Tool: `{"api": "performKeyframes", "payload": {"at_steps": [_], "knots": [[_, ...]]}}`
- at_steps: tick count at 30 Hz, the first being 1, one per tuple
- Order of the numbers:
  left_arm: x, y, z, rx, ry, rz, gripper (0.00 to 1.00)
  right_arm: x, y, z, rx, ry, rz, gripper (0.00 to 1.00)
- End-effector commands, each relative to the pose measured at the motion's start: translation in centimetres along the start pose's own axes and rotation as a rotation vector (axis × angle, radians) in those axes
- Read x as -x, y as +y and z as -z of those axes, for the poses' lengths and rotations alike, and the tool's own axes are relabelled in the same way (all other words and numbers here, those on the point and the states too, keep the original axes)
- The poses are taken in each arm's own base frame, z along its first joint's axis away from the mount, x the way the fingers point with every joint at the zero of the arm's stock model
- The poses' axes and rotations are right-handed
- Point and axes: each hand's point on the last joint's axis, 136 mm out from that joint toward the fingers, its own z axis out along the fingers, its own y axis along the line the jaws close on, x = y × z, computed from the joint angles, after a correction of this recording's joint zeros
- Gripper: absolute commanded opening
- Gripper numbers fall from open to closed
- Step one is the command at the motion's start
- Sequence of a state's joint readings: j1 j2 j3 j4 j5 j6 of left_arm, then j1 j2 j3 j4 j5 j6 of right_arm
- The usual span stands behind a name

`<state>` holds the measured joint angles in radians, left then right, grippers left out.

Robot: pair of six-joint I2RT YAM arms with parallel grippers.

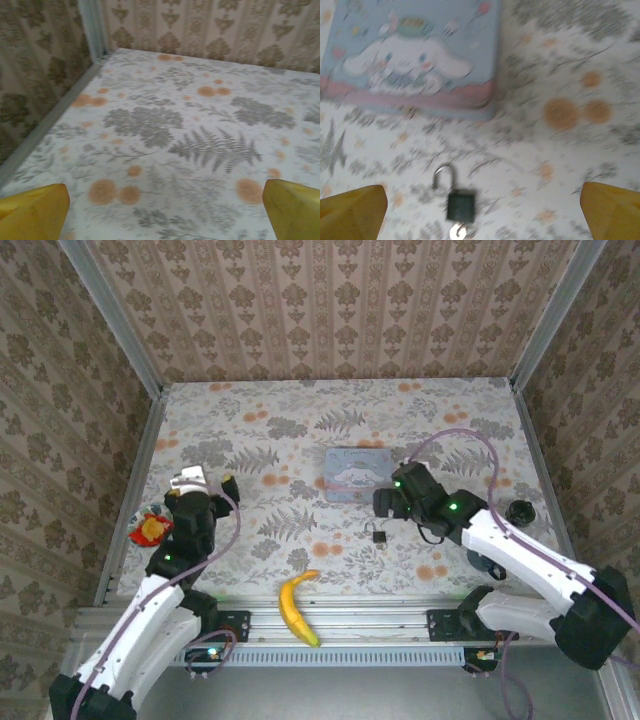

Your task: Unlock the padlock with the key

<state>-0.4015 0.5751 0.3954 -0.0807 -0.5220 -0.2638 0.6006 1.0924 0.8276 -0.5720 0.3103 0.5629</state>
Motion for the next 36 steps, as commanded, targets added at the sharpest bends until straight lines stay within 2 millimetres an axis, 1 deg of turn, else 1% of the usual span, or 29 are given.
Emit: {"api": "performKeyframes", "payload": {"at_steps": [1, 4, 7, 13, 21, 27, 32, 36], "knots": [[0.3, 2.6, 0.1, 0.126, -0.096, -0.042, 1.00, 1.5, -4.3, 0.0, -0.135, -0.116, 0.003, 1.00], [-0.4, 3.2, -0.4, 0.141, -0.127, -0.073, 1.00, 3.0, -6.5, 0.1, -0.196, -0.234, 0.003, 1.00], [-1.1, 3.4, -1.4, 0.134, -0.124, -0.093, 1.00, 4.1, -8.1, 0.2, -0.241, -0.322, 0.000, 1.00], [-2.1, 2.9, -3.5, 0.068, -0.108, -0.107, 1.00, 5.4, -10.0, -0.3, -0.288, -0.419, 0.006, 1.00], [-2.7, 2.1, -5.4, -0.027, -0.111, -0.089, 1.00, 6.4, -11.4, -1.0, -0.300, -0.456, 0.006, 1.00], [-2.7, 1.3, -6.8, -0.060, -0.120, -0.140, 1.00, 7.1, -12.4, -0.9, -0.309, -0.517, -0.007, 1.00], [-2.6, 1.1, -7.7, -0.073, -0.123, -0.163, 1.00, 7.0, -12.8, -1.1, -0.307, -0.553, 0.002, 1.00], [-2.6, 1.3, -8.6, -0.078, -0.115, -0.175, 1.00, 6.5, -13.0, -1.4, -0.313, -0.566, 0.033, 1.00]]}}
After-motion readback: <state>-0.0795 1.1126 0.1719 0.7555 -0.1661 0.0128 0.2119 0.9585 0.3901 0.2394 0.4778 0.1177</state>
